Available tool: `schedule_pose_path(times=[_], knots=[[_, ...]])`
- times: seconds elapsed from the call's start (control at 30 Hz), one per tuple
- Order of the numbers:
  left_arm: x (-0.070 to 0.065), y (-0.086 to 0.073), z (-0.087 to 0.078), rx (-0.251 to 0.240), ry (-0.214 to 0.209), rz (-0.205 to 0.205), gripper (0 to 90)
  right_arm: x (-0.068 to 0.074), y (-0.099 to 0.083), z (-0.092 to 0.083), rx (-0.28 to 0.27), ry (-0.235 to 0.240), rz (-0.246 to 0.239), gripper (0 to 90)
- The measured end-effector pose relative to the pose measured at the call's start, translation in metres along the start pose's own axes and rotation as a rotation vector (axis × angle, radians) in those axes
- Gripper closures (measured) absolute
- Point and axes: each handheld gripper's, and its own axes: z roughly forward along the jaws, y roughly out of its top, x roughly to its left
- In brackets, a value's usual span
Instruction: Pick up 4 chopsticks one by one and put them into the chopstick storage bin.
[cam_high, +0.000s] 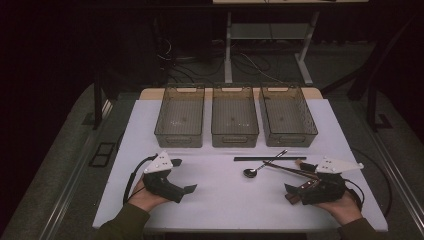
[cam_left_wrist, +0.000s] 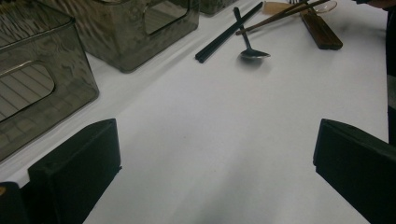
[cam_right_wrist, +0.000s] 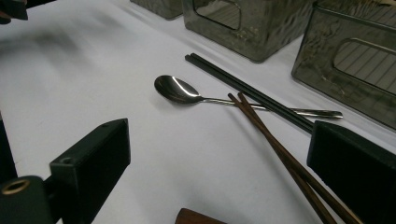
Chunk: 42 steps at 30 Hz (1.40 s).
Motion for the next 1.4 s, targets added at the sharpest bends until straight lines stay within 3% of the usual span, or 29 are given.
schedule_pose_path(times=[0.27,0.5,0.73,1.13,1.4], knots=[[0.001,0.0,0.0,-0.001,-0.004,-0.005,0.2,-0.007,0.004,-0.004,0.02,0.002,0.006,16.8],[0.0,0.0,0.0,-0.002,-0.006,-0.005,0.6,-0.017,0.004,-0.013,0.031,-0.008,0.027,34.0],[0.001,0.0,0.0,0.001,-0.008,-0.004,0.8,-0.033,0.0,-0.02,0.08,-0.019,0.037,47.3],[0.001,0.0,0.0,0.006,-0.016,-0.003,1.2,-0.057,-0.009,-0.039,0.134,-0.057,0.046,60.4],[0.001,0.0,0.001,0.012,-0.019,0.002,1.2,-0.064,-0.013,-0.042,0.171,-0.073,0.028,68.2]])
